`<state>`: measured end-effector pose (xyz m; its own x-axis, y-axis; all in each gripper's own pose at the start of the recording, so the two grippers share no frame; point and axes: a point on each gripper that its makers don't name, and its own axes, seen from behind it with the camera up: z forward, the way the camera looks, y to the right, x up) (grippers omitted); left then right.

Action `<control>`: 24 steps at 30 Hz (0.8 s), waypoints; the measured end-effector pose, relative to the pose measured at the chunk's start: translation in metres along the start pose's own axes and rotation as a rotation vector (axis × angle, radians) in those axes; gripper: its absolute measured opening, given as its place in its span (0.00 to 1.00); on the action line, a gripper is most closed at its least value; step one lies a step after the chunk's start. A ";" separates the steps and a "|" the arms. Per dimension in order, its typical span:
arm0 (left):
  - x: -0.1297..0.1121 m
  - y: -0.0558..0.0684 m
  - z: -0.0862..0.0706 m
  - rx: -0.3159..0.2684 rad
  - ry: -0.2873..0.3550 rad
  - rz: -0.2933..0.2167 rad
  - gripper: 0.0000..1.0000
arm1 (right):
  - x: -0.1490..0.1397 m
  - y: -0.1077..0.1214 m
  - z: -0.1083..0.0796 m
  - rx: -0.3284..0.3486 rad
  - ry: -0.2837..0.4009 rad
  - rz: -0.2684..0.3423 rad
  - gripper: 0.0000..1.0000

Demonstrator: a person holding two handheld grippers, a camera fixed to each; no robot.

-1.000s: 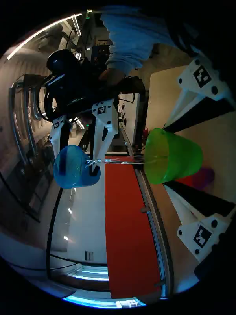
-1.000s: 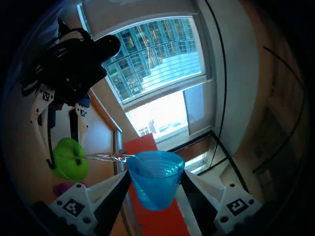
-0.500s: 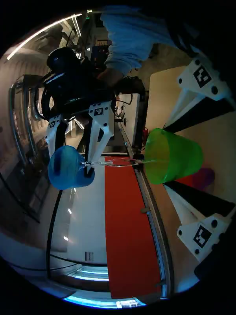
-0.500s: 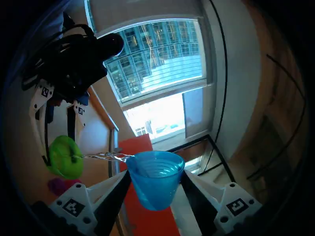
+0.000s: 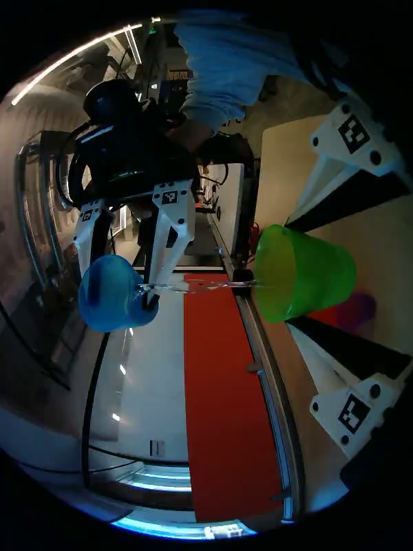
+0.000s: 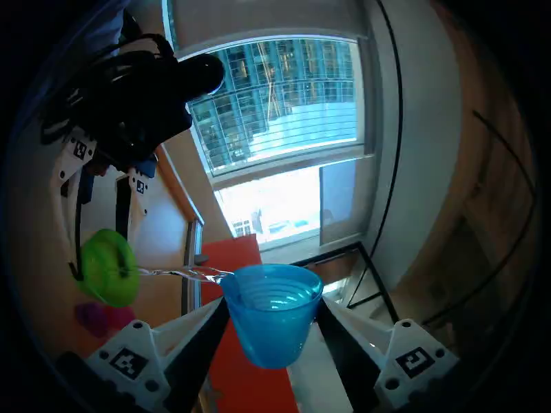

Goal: Pour water

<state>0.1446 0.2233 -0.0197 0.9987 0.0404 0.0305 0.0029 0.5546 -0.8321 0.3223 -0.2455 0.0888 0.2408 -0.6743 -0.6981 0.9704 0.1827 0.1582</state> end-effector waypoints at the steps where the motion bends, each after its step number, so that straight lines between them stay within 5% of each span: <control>1: 0.000 0.000 0.000 0.000 0.000 0.001 0.84 | 0.001 0.001 0.000 -0.002 0.000 -0.006 0.88; 24: 0.004 0.000 0.001 0.000 0.002 0.006 0.85 | 0.010 0.013 0.004 -0.028 -0.006 -0.141 0.88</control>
<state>0.1482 0.2245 -0.0190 0.9988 0.0420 0.0240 -0.0033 0.5545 -0.8322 0.3376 -0.2531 0.0867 0.1018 -0.6993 -0.7075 0.9937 0.1055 0.0387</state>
